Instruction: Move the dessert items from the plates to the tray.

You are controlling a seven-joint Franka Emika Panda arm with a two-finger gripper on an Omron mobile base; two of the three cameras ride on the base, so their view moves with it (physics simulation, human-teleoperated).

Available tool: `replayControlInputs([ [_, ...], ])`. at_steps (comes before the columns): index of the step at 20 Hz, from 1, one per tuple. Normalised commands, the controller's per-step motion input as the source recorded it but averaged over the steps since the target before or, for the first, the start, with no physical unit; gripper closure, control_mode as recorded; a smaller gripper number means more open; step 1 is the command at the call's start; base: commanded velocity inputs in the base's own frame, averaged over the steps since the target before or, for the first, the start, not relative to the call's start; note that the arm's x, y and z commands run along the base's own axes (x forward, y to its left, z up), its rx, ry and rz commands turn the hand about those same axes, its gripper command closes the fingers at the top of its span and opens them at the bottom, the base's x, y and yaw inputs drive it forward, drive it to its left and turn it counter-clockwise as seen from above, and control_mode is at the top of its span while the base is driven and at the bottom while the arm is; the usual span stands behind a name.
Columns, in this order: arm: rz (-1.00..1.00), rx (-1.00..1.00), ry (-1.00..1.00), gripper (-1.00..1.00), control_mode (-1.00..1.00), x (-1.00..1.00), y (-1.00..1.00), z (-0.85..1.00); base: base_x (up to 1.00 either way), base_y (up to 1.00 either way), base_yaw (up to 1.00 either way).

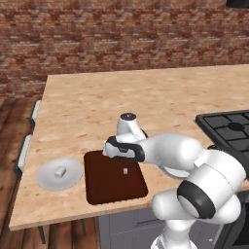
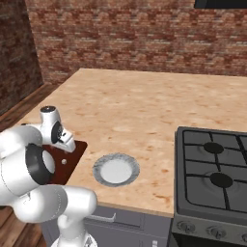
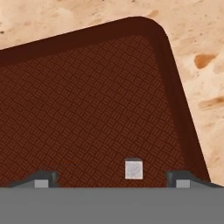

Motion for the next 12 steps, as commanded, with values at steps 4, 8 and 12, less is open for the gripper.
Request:
replayControlInputs([
  [4, 0.0, 0.04, 0.0, -1.0, -1.0, -0.03, 0.77, 0.17, 0.0, 0.0, 0.0],
  [8, 0.0, 0.01, 0.0, -1.0, -1.0, -0.05, 0.83, 0.31, 0.0, 0.0, 0.0],
  [12, 0.0, 0.0, 0.0, -1.0, -1.0, 0.0, 0.95, 0.55, 0.0, 0.0, 0.0],
])
